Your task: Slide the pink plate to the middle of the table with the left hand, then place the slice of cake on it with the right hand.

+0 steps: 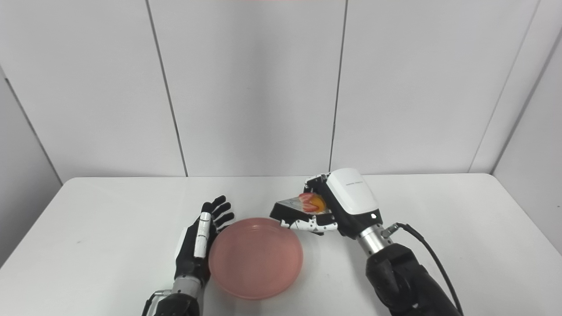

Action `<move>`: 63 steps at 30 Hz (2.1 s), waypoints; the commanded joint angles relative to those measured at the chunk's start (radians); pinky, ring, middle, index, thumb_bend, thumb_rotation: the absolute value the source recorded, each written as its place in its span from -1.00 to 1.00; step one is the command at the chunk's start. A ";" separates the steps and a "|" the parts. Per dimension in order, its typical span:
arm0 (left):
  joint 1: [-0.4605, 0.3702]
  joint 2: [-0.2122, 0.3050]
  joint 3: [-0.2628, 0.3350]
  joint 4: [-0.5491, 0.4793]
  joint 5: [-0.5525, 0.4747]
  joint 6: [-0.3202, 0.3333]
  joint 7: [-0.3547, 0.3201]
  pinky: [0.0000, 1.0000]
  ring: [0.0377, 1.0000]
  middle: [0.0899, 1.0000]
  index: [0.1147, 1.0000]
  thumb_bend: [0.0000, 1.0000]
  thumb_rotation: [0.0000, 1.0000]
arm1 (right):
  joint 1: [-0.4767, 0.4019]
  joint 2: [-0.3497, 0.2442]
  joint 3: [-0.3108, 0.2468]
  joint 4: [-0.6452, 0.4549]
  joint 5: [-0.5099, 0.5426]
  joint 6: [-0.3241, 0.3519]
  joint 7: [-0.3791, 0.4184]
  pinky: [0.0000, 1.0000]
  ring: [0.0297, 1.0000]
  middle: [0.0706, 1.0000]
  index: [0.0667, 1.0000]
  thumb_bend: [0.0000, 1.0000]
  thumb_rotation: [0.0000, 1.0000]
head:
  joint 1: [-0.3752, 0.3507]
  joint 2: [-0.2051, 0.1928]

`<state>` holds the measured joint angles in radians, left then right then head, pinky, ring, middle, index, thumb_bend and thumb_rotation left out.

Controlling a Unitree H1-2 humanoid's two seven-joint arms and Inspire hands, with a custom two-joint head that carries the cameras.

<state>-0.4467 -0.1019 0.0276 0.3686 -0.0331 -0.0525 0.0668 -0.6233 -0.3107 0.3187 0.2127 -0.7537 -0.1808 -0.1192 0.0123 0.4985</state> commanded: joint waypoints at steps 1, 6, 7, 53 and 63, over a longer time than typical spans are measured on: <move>0.011 -0.020 -0.001 -0.007 -0.008 0.029 0.008 0.40 0.64 0.69 0.57 0.39 0.95 | -0.065 0.013 0.008 -0.002 0.003 -0.050 -0.004 -0.75 -0.68 -0.58 -0.39 -0.01 0.49 | 0.008 0.002; 0.015 -0.029 0.002 -0.012 -0.002 0.040 0.016 0.38 0.64 0.69 0.52 0.40 0.97 | -0.077 0.064 0.042 0.041 -0.018 -0.046 -0.014 -0.79 -0.73 -0.66 -0.56 -0.04 0.48 | 0.010 0.006; 0.014 -0.030 0.002 -0.013 -0.003 0.040 0.016 0.38 0.64 0.69 0.52 0.40 0.97 | -0.077 0.070 0.045 0.049 -0.018 -0.049 -0.017 -0.79 -0.73 -0.66 -0.56 -0.03 0.51 | 0.010 0.006; 0.032 -0.024 -0.005 -0.040 0.000 0.066 0.000 0.60 0.59 0.65 0.56 0.38 0.96 | -0.034 0.100 0.169 0.221 -0.129 -0.108 -0.191 -0.22 -0.08 0.14 0.30 1.00 1.00 | -0.021 0.023; 0.036 -0.025 -0.003 -0.046 -0.008 0.064 -0.007 0.41 0.61 0.67 0.55 0.37 0.95 | -0.001 0.106 0.097 0.110 -0.077 -0.161 -0.281 -0.13 0.04 0.20 0.26 0.64 1.00 | -0.021 0.024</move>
<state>-0.4233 -0.1222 0.0232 0.3242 -0.0275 -0.0138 0.0621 -0.6008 -0.2102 0.4433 0.3611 -0.8642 -0.2988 -0.3557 -0.0092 0.5216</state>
